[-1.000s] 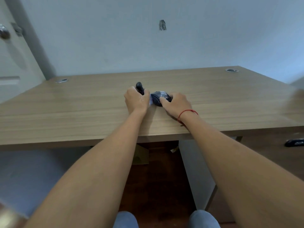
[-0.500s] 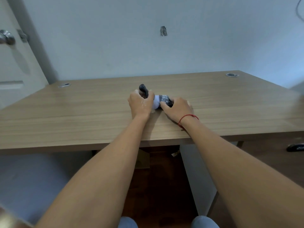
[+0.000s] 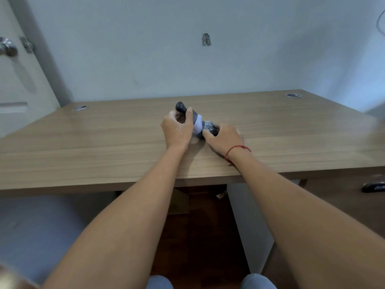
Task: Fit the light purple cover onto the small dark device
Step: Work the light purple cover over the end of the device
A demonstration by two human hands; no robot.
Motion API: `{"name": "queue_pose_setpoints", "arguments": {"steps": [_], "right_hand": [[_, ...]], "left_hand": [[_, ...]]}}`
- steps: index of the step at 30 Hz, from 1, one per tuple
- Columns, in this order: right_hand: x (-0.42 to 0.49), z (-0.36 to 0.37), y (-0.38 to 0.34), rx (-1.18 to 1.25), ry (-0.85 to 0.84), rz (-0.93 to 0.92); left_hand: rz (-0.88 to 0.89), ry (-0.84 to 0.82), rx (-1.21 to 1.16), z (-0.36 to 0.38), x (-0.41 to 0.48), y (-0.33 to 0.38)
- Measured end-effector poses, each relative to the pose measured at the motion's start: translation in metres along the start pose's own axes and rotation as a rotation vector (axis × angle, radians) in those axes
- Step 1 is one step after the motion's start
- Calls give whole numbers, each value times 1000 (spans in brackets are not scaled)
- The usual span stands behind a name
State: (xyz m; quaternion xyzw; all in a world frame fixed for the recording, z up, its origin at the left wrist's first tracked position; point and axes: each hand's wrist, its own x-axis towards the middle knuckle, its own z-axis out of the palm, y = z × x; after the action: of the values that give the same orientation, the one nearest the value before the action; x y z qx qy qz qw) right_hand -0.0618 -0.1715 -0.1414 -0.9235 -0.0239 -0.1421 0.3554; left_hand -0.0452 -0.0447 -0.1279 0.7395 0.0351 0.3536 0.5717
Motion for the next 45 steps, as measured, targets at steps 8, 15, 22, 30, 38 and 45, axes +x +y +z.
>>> {"name": "queue_pose_setpoints", "arguments": {"steps": [8, 15, 22, 30, 38, 45], "right_hand": [[-2, -1, -8, -125, 1, -13], [-4, -1, -6, -80, -27, -14], [1, -2, 1, -74, -66, -65], [4, -3, 3, -95, -83, -93], [7, -1, 6, -91, -104, -115], [12, 2, 10, -162, -119, -149]], "left_hand": [[-58, 82, 61, -1, 5, -8], [42, 6, 302, 1, 2, -9], [150, -45, 267, 3, -2, -4], [108, -39, 237, 2, -3, 0], [165, -72, 217, 1, -5, 3], [-22, 16, 245, -4, 2, -5]]}}
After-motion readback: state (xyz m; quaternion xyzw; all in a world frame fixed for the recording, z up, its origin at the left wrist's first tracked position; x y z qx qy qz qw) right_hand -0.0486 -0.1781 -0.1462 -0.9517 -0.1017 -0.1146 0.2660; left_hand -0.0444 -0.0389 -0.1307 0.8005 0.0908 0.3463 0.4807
